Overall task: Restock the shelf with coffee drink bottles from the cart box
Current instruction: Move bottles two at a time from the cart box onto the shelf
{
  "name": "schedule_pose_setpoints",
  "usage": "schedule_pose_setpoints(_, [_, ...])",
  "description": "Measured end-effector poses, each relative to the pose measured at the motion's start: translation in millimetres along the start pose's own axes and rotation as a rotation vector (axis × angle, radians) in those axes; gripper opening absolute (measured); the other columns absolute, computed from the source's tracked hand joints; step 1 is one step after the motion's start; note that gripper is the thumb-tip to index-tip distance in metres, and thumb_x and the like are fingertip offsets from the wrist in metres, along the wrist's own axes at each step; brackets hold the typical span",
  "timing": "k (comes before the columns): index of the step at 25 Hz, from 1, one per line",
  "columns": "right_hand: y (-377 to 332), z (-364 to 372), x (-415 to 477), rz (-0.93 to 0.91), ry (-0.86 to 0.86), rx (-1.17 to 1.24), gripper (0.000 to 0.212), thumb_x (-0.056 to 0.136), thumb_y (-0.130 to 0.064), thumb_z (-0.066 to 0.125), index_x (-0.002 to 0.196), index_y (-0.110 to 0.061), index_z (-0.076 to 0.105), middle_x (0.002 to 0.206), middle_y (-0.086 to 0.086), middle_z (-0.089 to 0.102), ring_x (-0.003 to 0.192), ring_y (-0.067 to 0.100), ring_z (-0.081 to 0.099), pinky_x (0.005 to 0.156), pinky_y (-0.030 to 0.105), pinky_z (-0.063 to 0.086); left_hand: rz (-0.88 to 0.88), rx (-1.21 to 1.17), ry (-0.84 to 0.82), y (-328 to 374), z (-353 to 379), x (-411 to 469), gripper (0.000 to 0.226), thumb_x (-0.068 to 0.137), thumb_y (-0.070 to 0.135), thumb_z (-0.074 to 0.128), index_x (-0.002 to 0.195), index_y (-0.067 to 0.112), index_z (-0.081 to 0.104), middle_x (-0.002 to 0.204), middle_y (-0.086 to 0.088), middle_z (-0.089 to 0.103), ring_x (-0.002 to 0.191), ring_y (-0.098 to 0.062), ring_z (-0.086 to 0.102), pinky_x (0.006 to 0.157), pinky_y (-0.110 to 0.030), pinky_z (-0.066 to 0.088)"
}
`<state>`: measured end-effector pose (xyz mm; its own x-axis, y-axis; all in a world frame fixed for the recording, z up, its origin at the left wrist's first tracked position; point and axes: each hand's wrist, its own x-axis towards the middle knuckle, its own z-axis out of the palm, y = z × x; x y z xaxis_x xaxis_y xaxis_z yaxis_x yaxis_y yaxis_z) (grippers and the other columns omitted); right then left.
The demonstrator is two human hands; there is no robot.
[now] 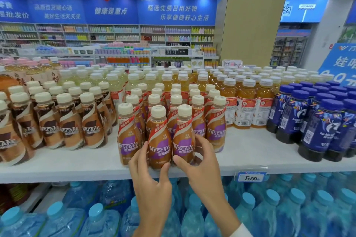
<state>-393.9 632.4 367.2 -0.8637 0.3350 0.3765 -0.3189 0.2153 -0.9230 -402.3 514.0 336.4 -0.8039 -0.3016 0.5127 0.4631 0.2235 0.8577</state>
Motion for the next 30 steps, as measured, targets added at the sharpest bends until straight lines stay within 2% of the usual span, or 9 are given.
schedule_pose_setpoints(2, [1,3,0,-0.01,0.019,0.002,0.067,0.077,-0.022,0.089,0.133,-0.034,0.053,0.128,-0.011,0.059,0.115,-0.001,0.059,0.093,0.022,0.057,0.008,0.007,0.026,-4,2,0,0.078,0.087,0.016,0.08,0.138,0.056,0.036,0.133,0.024,0.038,0.131,-0.013,0.048,0.08,-0.002,0.043])
schedule_pose_setpoints(6, [4,7,1,-0.009,0.022,0.046,0.065,0.075,-0.019,0.091,0.127,-0.038,0.056,0.117,-0.023,0.065,0.111,-0.007,0.062,0.085,0.011,0.054,-0.014,0.041,0.064,-11,3,3,0.071,0.087,0.024,0.079,0.14,0.049,0.039,0.131,0.018,0.041,0.128,-0.016,0.05,0.09,-0.016,0.043])
schedule_pose_setpoints(9, [5,12,0,-0.021,0.049,0.034,0.061,0.075,-0.02,0.091,0.123,-0.039,0.057,0.113,-0.024,0.068,0.11,-0.006,0.063,0.085,0.009,0.052,0.051,0.105,0.074,-16,2,2,0.067,0.089,0.024,0.077,0.146,0.034,0.043,0.137,0.01,0.04,0.131,-0.015,0.045,0.095,-0.022,0.045])
schedule_pose_setpoints(11, [5,16,0,-0.036,0.056,0.032,0.058,0.076,-0.02,0.09,0.12,-0.042,0.057,0.111,-0.025,0.068,0.109,-0.006,0.063,0.082,0.006,0.051,0.086,0.129,0.082,-17,2,1,0.066,0.09,0.024,0.075,0.148,0.026,0.044,0.136,0.012,0.036,0.131,-0.011,0.04,0.096,-0.027,0.046])
schedule_pose_setpoints(13, [5,18,1,-0.051,0.055,0.024,0.058,0.077,-0.021,0.089,0.118,-0.044,0.056,0.113,-0.024,0.067,0.109,-0.006,0.063,0.081,0.006,0.05,0.09,0.144,0.08,-17,1,3,0.066,0.091,0.026,0.073,0.149,0.026,0.043,0.132,0.015,0.035,0.13,-0.009,0.041,0.096,-0.027,0.046])
schedule_pose_setpoints(18, [5,18,5,-0.077,0.039,-0.014,0.058,0.078,-0.025,0.089,0.121,-0.044,0.053,0.117,-0.022,0.065,0.111,-0.004,0.062,0.084,0.008,0.051,0.059,0.089,0.087,-10,2,8,0.058,0.092,0.026,0.074,0.141,0.027,0.044,0.13,0.014,0.042,0.125,-0.017,0.052,0.098,-0.026,0.049])
schedule_pose_setpoints(22, [8,17,3,-0.07,0.009,-0.031,0.063,0.078,-0.03,0.088,0.127,-0.044,0.051,0.12,-0.029,0.061,0.112,-0.01,0.06,0.082,0.004,0.049,0.055,0.105,0.082,-10,4,6,0.057,0.095,0.024,0.071,0.144,0.026,0.042,0.133,0.012,0.041,0.128,-0.015,0.05,0.097,-0.017,0.043])
schedule_pose_setpoints(26, [12,17,0,-0.088,0.02,-0.057,0.065,0.082,-0.023,0.085,0.136,-0.036,0.051,0.127,-0.021,0.061,0.116,-0.007,0.059,0.09,0.008,0.05,0.061,0.155,0.075,-11,2,4,0.057,0.097,0.025,0.067,0.148,0.024,0.041,0.132,0.008,0.042,0.128,-0.01,0.047,0.095,-0.008,0.035])
schedule_pose_setpoints(30, [14,21,-1,-0.101,0.052,-0.083,0.066,0.081,-0.025,0.086,0.135,-0.037,0.051,0.126,-0.021,0.061,0.114,-0.009,0.059,0.086,0.005,0.049,0.093,0.206,0.088,-11,2,4,0.057,0.097,0.022,0.068,0.149,0.016,0.045,0.131,0.0,0.045,0.128,-0.012,0.044,0.1,-0.018,0.037])
